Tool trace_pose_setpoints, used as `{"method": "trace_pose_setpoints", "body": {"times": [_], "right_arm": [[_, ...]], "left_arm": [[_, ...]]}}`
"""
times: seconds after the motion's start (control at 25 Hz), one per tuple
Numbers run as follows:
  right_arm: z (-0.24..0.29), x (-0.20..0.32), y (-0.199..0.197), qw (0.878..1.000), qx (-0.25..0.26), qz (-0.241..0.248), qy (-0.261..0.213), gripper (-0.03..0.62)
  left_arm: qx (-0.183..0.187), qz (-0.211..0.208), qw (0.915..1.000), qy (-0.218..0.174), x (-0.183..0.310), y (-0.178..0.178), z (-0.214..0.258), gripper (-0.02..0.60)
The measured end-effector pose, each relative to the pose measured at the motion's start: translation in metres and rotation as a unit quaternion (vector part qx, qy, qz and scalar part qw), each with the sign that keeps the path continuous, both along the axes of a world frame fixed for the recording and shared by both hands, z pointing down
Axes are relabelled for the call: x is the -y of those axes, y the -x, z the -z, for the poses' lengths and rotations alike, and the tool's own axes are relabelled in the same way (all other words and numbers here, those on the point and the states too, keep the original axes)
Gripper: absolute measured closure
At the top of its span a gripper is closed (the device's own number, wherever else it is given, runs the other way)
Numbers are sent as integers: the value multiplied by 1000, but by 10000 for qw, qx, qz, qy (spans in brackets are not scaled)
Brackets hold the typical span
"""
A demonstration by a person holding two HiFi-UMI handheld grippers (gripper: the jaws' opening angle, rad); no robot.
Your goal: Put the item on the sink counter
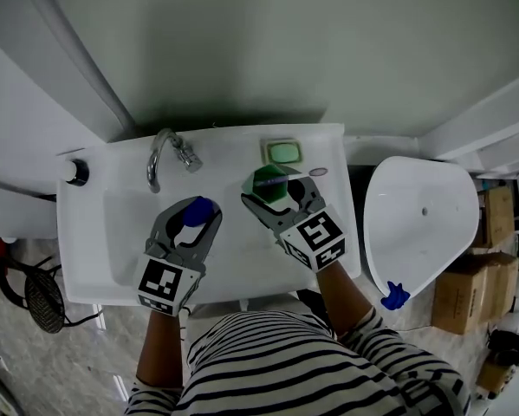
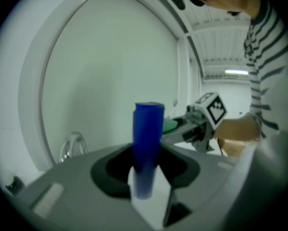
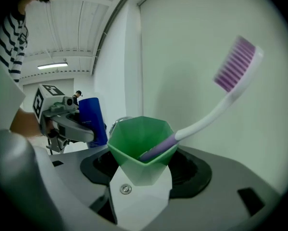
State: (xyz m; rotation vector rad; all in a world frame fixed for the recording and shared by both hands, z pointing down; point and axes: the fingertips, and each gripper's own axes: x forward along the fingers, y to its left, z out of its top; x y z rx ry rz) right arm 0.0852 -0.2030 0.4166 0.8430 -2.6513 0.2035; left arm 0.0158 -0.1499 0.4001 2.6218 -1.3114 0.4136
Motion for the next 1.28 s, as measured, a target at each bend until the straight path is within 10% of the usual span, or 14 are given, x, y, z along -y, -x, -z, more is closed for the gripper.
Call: {"method": "trace_pose_setpoints", "body": {"times": [1.28], "right_arm": [[-168,131,94,9948,-680,-602,462,286]], "left_arm": [[-220,-299,9984,425,18,20,-63,423]]}}
